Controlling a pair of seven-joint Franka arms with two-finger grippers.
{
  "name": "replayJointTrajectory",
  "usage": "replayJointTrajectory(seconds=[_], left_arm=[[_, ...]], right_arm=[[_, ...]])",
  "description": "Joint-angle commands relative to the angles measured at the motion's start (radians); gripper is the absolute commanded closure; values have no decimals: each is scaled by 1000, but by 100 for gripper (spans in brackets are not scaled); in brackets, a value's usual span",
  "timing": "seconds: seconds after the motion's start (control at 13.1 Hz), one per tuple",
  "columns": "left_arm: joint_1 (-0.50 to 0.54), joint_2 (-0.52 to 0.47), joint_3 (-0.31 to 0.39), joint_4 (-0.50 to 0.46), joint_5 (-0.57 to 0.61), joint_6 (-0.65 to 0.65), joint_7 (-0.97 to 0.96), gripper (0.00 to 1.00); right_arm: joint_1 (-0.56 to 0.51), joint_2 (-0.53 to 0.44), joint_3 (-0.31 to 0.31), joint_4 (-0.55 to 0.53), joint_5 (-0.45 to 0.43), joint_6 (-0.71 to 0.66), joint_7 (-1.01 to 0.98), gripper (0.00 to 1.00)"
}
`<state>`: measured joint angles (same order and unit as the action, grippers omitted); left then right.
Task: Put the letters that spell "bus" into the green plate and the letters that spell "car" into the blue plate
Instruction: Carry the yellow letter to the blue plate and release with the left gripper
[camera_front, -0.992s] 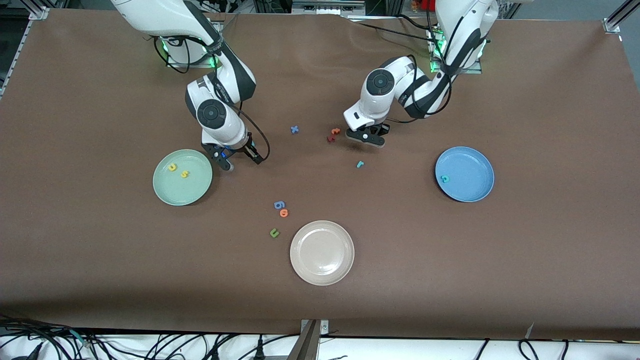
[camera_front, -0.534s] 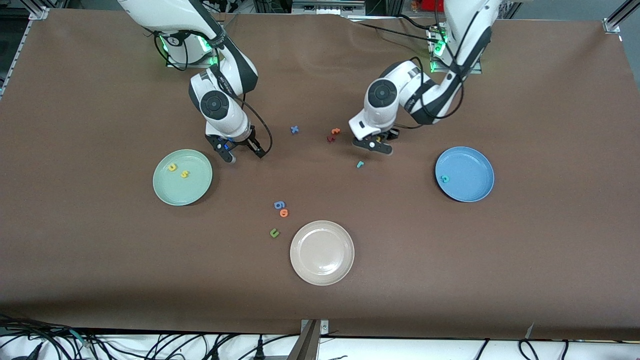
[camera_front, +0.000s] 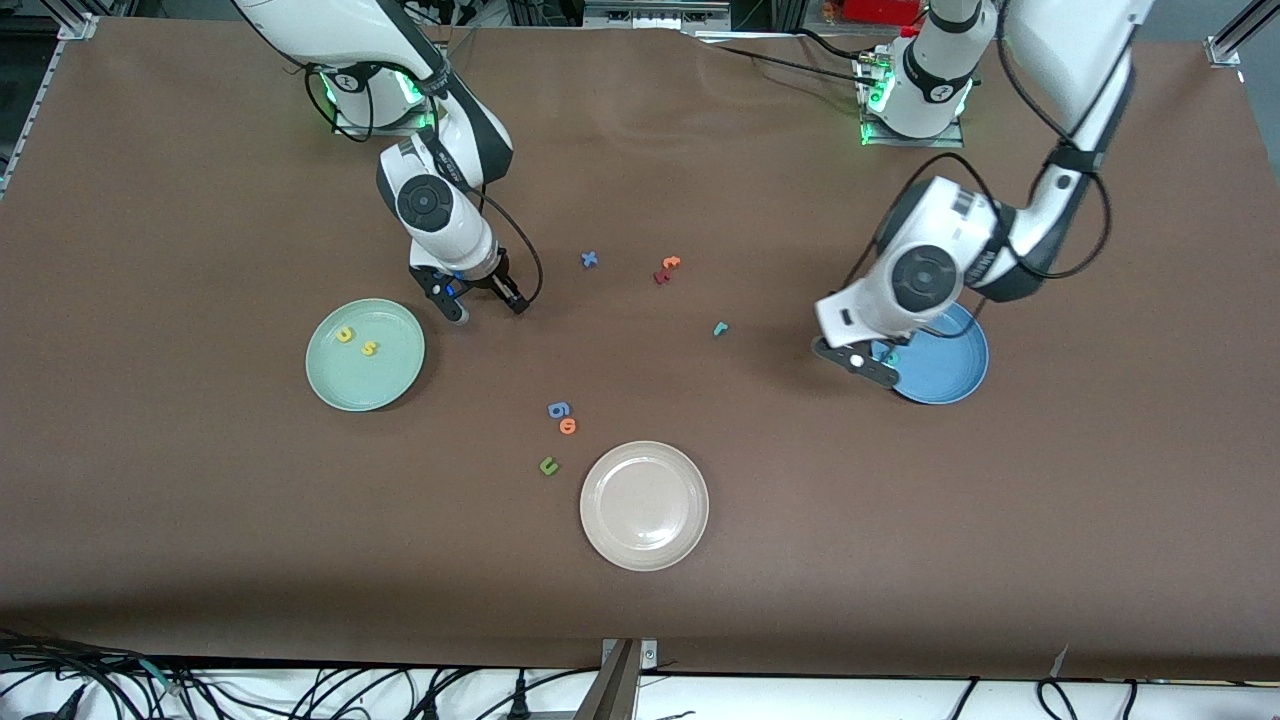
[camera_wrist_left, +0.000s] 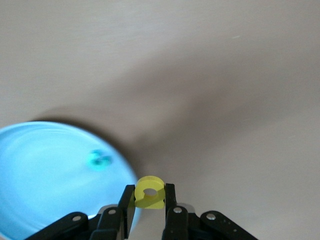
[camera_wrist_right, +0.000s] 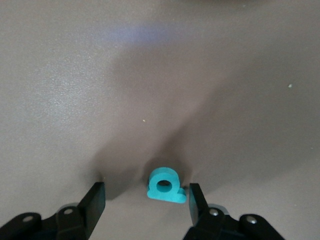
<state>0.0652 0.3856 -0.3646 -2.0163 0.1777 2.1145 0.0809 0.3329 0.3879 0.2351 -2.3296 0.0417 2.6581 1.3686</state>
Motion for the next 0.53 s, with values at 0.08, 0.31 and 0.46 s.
replayJointTrajectory(seconds=[0.08,0.31,0.46], left_arm=[[112,10,-8,31,-10,-24,189,87],[140,80,-7,73,21,-14,212,86],[156,104,-7,93,71,-13,214,23]], right_arm=[[-5,-15,0,-30,20,22,-19,29],[-5,-17,-20,-30,21,19,-16,29],[-5,-17,-31,-31,21,19,-14,29]])
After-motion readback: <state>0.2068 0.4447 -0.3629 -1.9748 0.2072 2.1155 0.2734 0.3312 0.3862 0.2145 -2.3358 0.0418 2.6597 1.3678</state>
